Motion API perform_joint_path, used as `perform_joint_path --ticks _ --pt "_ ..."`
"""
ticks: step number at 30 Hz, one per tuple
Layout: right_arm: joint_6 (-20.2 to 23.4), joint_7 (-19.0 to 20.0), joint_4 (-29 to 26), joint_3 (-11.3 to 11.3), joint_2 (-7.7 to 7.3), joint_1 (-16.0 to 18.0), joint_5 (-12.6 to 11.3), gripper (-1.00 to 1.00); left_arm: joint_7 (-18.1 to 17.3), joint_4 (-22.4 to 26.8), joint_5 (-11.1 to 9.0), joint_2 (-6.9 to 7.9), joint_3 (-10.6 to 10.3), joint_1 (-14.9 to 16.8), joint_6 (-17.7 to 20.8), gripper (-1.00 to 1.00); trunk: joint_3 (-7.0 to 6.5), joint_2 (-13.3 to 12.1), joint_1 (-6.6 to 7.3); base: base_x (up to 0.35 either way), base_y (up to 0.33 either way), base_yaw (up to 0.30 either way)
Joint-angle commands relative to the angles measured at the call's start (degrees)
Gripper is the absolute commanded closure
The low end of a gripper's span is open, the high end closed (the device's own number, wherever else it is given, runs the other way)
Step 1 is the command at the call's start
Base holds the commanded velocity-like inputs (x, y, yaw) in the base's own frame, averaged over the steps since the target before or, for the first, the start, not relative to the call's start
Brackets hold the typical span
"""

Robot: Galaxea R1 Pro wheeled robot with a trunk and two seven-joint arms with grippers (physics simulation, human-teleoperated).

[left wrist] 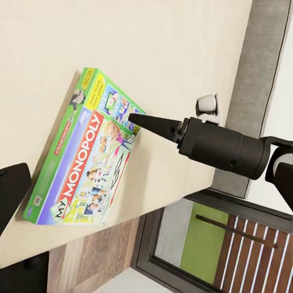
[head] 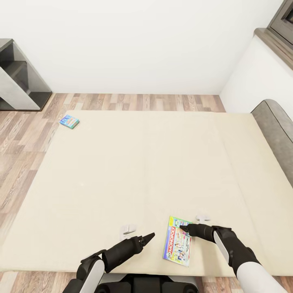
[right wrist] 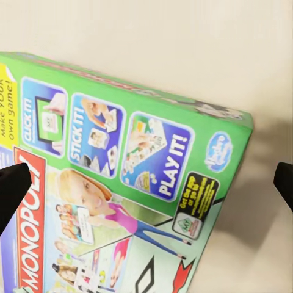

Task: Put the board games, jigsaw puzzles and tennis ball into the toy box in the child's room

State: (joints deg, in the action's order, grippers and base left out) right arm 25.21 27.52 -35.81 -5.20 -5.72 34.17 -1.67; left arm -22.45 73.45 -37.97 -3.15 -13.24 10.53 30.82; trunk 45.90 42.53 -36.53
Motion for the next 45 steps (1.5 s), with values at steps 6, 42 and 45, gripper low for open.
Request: perform_joint_path --ticks 6,42,45 --pt "0.5 0.2 0.0 -0.2 0.04 0.1 -0.2 -1.00 0.0 0.0 -0.4 -0.04 0.1 0.0 0.5 -1.00 0.04 0.0 -0.01 0.000 0.000 0.000" --pt "0.4 0.2 0.1 -0.2 0.28 0.0 -0.2 -1.00 0.0 0.0 -0.5 -0.09 0.1 0.0 0.5 -1.00 0.04 0.0 -0.01 0.000 0.098 0.000" --pt "0.4 0.2 0.1 -0.2 0.29 0.0 -0.2 -1.00 0.0 0.0 -0.5 -0.09 0.1 0.0 0.5 -1.00 0.04 0.0 -0.01 0.000 0.258 0.000"
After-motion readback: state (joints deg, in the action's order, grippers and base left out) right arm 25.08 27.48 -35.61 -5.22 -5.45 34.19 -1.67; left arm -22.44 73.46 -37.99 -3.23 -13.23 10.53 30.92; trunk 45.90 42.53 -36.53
